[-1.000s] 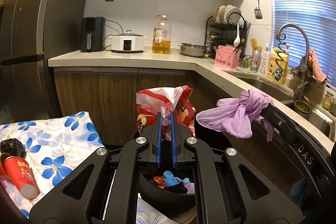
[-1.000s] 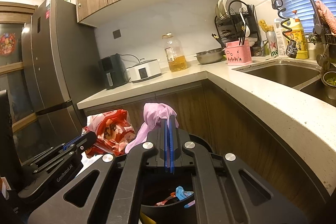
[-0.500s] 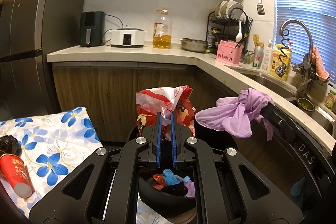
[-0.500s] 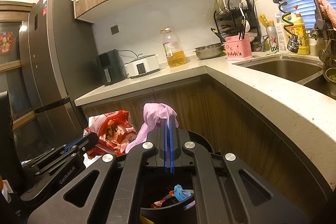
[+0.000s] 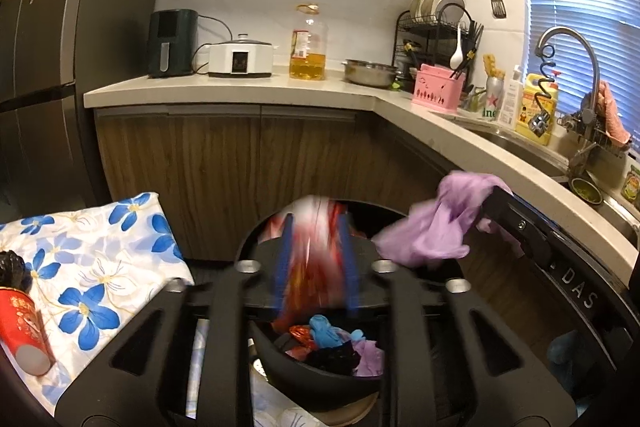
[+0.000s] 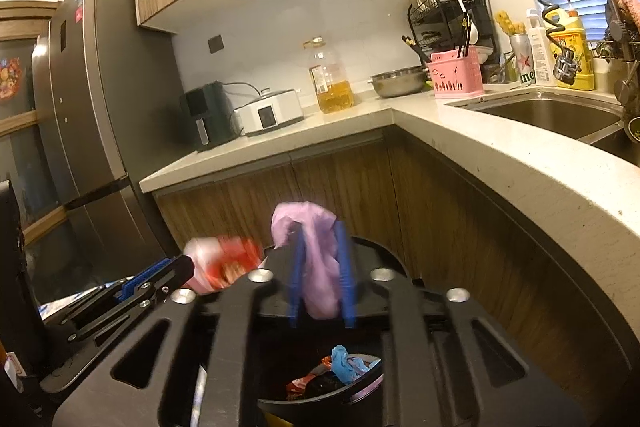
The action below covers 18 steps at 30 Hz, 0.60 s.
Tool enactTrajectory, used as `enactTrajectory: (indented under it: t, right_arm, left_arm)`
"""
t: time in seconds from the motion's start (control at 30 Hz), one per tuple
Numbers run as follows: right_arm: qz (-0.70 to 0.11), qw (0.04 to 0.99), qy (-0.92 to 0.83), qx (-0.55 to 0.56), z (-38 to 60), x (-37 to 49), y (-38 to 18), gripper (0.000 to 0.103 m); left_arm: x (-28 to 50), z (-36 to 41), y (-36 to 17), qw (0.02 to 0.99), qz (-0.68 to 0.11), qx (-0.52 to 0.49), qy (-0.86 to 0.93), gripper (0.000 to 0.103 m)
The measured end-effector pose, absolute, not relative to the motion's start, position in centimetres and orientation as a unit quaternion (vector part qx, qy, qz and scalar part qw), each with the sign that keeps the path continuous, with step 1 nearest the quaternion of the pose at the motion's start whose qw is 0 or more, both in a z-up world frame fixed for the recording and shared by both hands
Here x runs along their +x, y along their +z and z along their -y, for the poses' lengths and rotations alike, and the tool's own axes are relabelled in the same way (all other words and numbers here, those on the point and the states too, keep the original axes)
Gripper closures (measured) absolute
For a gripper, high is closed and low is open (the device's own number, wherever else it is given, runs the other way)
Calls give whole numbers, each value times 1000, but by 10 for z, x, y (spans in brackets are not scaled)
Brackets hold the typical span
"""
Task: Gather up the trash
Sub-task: 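Open both tools to drop the wrapper and lilac bag into the bin, then move both tools back over the table toward the red cups and pink bag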
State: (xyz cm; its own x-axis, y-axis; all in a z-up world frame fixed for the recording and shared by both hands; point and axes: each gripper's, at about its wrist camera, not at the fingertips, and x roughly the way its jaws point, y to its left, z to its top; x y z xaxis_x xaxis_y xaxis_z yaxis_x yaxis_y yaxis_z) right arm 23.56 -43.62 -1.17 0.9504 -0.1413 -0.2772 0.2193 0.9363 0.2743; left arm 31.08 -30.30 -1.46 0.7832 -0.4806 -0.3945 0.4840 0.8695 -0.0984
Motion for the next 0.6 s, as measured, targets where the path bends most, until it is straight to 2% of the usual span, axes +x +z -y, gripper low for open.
enactTrajectory:
  t: [0.03, 0.1, 0.17, 0.23, 0.33, 0.43, 0.6]
  right_arm:
    - [-128, 976, -93, 153, 436, 236, -13, 73]
    - [-130, 975, -94, 153, 437, 236, -15, 72]
    - [-131, 974, -96, 156, 438, 235, -16, 65]
    - [-129, 974, -97, 159, 438, 233, -15, 63]
    - [-124, 974, -96, 161, 436, 227, -13, 52]
    - [-120, 975, -93, 160, 432, 221, -11, 46]
    - [-117, 977, -83, 157, 421, 210, -9, 35]
  left_arm:
    - [311, 301, -15, 944, -209, 1, -255, 55]
    - [312, 295, -15, 946, -206, -11, -249, 48]
    - [314, 290, -16, 949, -207, -17, -238, 40]
    - [314, 283, -16, 948, -211, -28, -235, 37]
    - [310, 274, -16, 951, -212, -29, -223, 28]
    - [300, 264, -16, 956, -207, -25, -208, 23]
    - [284, 243, -18, 962, -204, -21, -179, 20]
